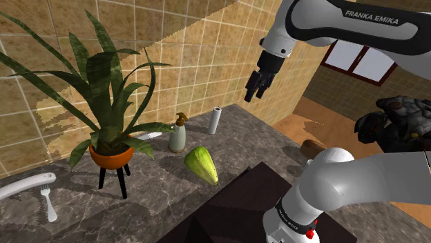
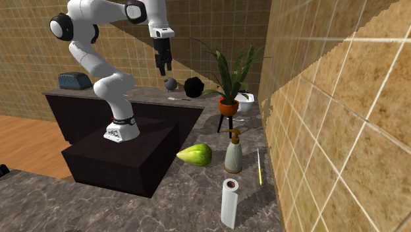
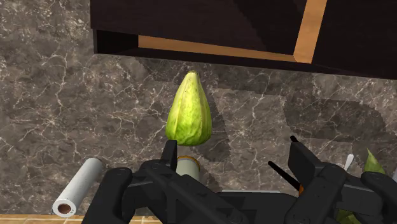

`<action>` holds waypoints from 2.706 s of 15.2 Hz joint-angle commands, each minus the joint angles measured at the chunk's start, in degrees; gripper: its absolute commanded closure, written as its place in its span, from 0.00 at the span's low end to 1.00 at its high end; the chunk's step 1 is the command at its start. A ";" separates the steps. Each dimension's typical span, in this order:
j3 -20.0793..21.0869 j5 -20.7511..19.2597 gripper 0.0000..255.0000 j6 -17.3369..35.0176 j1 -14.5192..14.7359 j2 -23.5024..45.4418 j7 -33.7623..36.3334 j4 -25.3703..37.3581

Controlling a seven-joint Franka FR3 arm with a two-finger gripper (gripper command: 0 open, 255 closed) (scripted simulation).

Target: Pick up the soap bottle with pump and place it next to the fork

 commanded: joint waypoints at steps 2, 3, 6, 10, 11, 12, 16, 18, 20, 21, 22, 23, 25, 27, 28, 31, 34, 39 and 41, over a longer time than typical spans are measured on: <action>0.13 0.00 0.00 1.90 0.07 1.68 -0.04 -0.21; 0.25 0.00 0.00 3.77 0.13 3.42 -0.08 -0.33; 0.61 -0.02 0.00 9.23 0.31 8.98 -0.18 -0.21; 1.04 -0.10 0.00 15.97 0.51 17.01 -0.24 1.12; 1.13 -0.14 0.00 17.54 0.56 19.10 -0.24 1.65; 1.22 -0.18 0.00 19.05 0.60 21.22 -0.23 2.26; 1.57 -0.44 0.00 24.51 0.73 29.88 -0.14 5.50; 1.71 -0.62 0.00 26.85 0.80 34.29 -0.05 7.58; 1.83 -0.84 0.00 28.93 0.85 38.73 0.07 9.96; 1.88 -0.97 0.00 29.86 0.89 40.96 0.14 11.26; 1.92 -1.11 0.00 30.72 0.92 43.18 0.22 12.63; 1.95 -1.25 0.00 31.51 0.95 45.41 0.31 14.08; 2.01 -1.56 0.00 32.88 1.03 49.88 0.50 17.20; 2.02 -1.89 0.00 33.95 1.12 54.37 0.69 20.62; 2.01 -2.06 0.00 34.38 1.17 56.61 0.80 22.44; 1.96 -2.57 0.00 35.21 1.35 63.40 1.10 28.41; 1.83 -3.03 0.00 35.35 1.55 70.32 1.37 35.19; 1.77 -3.21 0.00 36.86 1.65 74.86 1.47 38.23; 1.78 -3.20 0.00 37.96 1.65 75.82 1.47 38.08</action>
